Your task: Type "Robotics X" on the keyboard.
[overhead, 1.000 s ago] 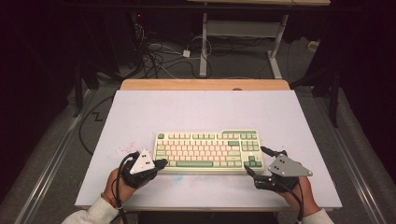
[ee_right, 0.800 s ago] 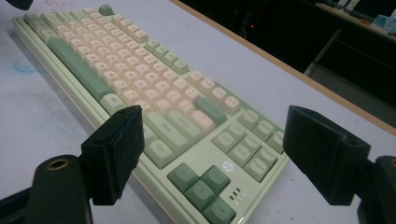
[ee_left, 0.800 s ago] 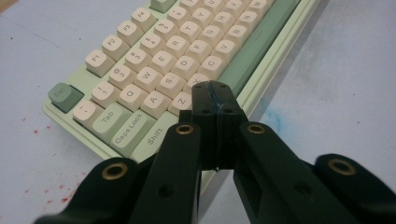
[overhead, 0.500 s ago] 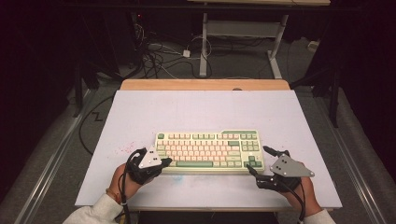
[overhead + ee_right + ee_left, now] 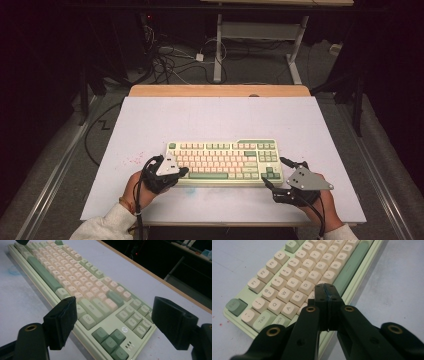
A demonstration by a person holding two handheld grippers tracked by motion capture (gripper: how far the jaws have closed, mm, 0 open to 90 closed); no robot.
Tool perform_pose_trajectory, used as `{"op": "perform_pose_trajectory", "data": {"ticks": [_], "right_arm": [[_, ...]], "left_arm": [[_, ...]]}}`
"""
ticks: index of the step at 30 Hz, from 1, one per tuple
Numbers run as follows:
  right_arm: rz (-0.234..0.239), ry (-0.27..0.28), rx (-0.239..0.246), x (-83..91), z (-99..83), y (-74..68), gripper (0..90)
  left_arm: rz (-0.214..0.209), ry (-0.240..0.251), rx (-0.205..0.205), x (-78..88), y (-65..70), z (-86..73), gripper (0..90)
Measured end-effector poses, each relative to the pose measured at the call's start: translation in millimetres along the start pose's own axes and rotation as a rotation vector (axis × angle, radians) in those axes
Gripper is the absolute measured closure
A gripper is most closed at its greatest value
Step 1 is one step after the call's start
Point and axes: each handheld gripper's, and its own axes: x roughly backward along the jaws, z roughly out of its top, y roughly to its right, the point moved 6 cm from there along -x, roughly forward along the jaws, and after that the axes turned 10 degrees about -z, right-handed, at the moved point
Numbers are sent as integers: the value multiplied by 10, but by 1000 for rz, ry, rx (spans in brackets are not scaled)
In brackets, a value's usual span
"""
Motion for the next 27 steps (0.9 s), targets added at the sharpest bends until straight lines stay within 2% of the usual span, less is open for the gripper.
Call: {"op": "perform_pose_trajectory", "data": {"ticks": [14, 27], "right_arm": [[8, -5, 9, -16, -7, -26, 213], [12, -13, 19, -29, -23, -44, 214]], "left_arm": [[-19, -18, -14, -145, -18, 141, 875], [-32, -66, -27, -302, -65, 204, 874]]}}
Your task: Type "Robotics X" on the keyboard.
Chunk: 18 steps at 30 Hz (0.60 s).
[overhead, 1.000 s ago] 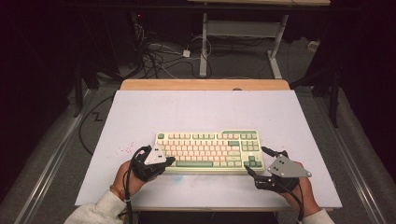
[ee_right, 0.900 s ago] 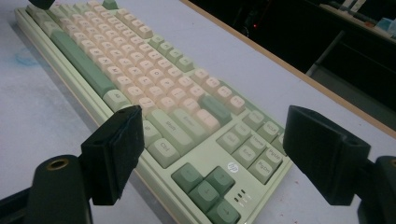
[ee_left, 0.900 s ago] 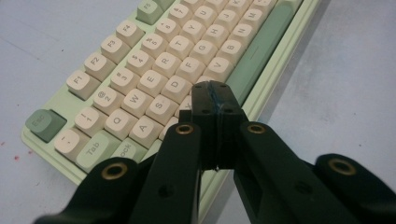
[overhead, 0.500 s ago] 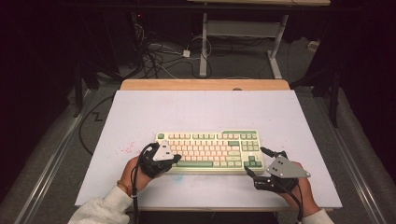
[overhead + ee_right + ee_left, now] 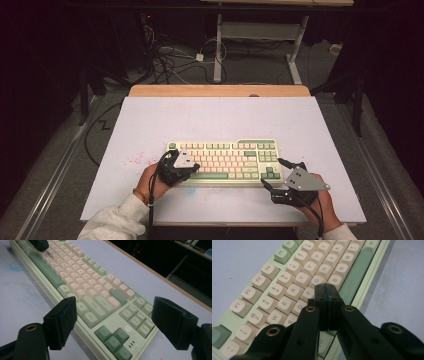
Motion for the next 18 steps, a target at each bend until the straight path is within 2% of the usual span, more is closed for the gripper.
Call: {"op": "perform_pose_trajectory", "data": {"ticks": [6, 18], "right_arm": [[-1, -1, 7, 0, -2, -2, 215], [0, 2, 11, 7, 5, -10, 216]], "left_arm": [[9, -22, -3, -55, -25, -4, 874], [18, -27, 3, -56, -49, -28, 874]]}}
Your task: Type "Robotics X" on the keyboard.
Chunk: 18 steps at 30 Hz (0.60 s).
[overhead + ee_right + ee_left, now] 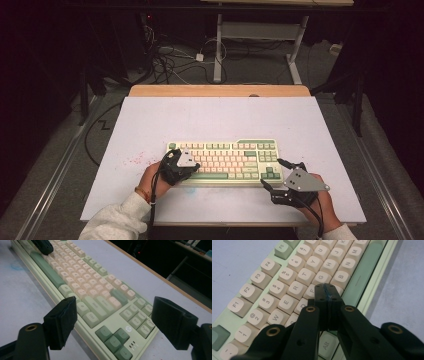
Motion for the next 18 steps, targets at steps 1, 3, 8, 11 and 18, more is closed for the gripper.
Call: {"op": "perform_pose_trajectory", "data": {"ticks": [1, 3, 8, 11, 18], "right_arm": [[0, -1, 0, -2, 0, 1, 217], [2, -2, 0, -3, -3, -4, 217], [2, -2, 1, -2, -3, -4, 218], [2, -4, 0, -3, -4, -5, 219], [-1, -5, 1, 2, -1, -3, 219]], "left_arm": [[-1, 0, 0, 1, -1, -2, 875], [2, -2, 0, 5, -5, -5, 874], [5, -4, -1, 1, -4, -2, 875], [-2, -24, 0, -25, 0, -18, 875], [5, 3, 2, 17, -6, 1, 875]]}}
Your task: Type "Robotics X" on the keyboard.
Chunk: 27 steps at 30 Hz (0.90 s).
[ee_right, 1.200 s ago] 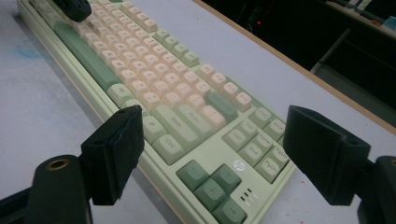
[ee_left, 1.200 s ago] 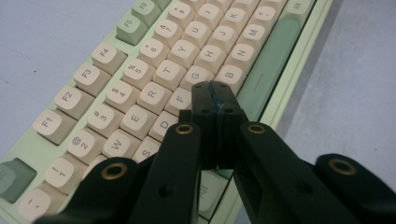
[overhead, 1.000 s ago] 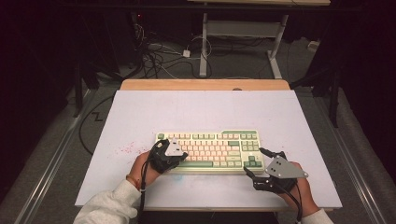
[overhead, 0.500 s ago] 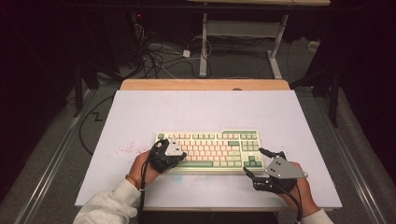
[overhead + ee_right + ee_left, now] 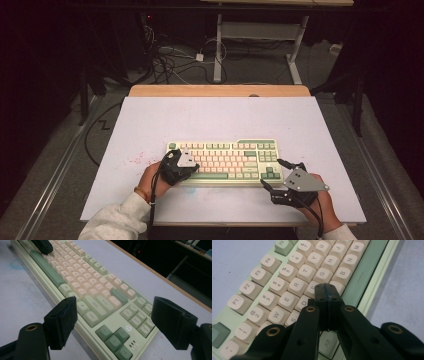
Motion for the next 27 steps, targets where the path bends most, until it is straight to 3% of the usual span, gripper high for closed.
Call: {"op": "perform_pose_trajectory", "data": {"ticks": [6, 27], "right_arm": [[-3, 4, -3, 2, 7, 9, 219], [-1, 11, 3, 17, 21, 0, 220]], "left_arm": [[15, 19, -17, 73, 18, 44, 875], [42, 38, 7, 202, -58, -36, 875]]}}
